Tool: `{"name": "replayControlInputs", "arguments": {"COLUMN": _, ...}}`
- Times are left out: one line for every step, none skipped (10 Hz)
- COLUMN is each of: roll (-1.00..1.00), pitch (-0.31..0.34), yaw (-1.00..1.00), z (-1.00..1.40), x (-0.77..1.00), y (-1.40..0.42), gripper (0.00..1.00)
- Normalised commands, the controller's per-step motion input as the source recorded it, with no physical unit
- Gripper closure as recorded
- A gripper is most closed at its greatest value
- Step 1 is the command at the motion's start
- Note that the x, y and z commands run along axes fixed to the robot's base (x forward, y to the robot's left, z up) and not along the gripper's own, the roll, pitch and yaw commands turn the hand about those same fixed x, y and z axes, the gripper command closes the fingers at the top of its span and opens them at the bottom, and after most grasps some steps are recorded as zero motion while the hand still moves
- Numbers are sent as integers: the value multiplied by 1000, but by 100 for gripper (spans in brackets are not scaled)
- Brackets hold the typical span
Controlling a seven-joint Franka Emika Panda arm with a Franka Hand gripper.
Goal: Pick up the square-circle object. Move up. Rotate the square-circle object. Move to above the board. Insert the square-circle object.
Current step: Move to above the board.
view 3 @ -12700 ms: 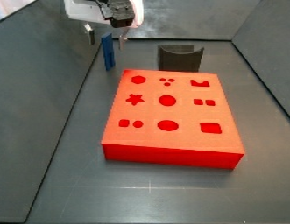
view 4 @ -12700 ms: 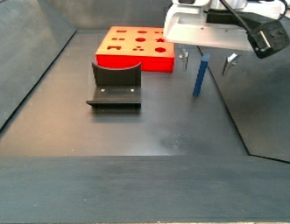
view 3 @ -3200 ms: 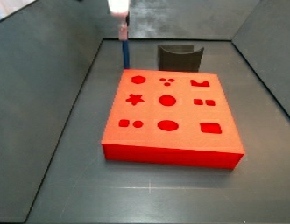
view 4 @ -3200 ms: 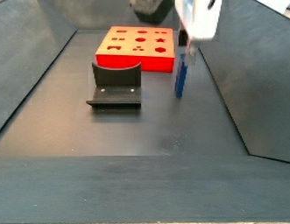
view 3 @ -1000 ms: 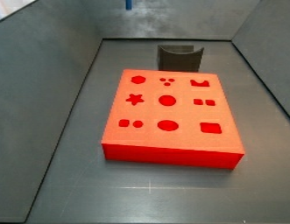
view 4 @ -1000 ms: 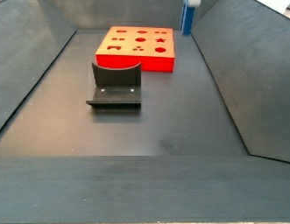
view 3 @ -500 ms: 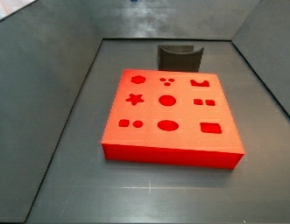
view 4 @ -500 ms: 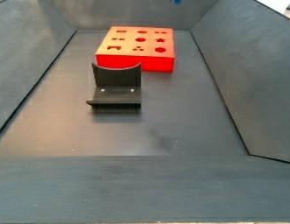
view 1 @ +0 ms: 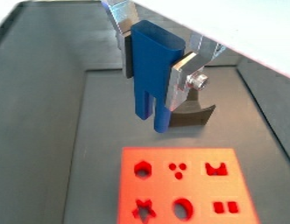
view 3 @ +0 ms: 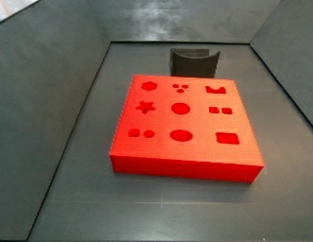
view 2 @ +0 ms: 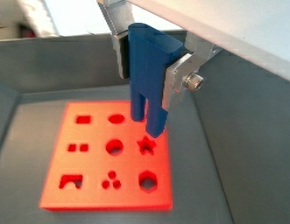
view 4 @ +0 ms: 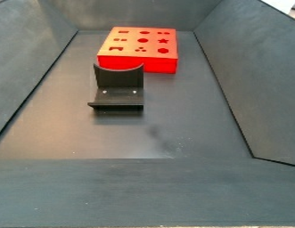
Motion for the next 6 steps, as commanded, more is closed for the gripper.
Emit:
{"name": "replayControlInputs", "arguments": {"roll": 20, "pitch": 108, "yaw": 1000, "z": 347, "x": 274, "y": -1000, "gripper": 100}}
{"name": "replayControlInputs", "arguments": {"roll": 27, "pitch": 124, "yaw": 1000, "z": 246, "x": 232, "y": -715, "gripper": 100}}
{"name": "replayControlInputs", "arguments": {"roll": 31, "pitch": 131, "yaw": 1000, "z": 161, "x": 184, "y": -462, "gripper": 100}}
{"name": "replayControlInputs", "arguments": {"roll": 41, "pitch": 140, "yaw": 1000, "z": 88, "x": 121, "y": -249, "gripper": 100}}
{"name": "replayControlInputs", "arguments": {"roll": 50, "pitch": 149, "yaw": 1000, "z": 64, "x": 90, "y": -161, "gripper": 100}}
{"name": "replayControlInputs", "arguments": {"roll": 60, "pitch": 160, "yaw": 1000, "z": 46, "x": 77, "y": -110, "gripper": 100}}
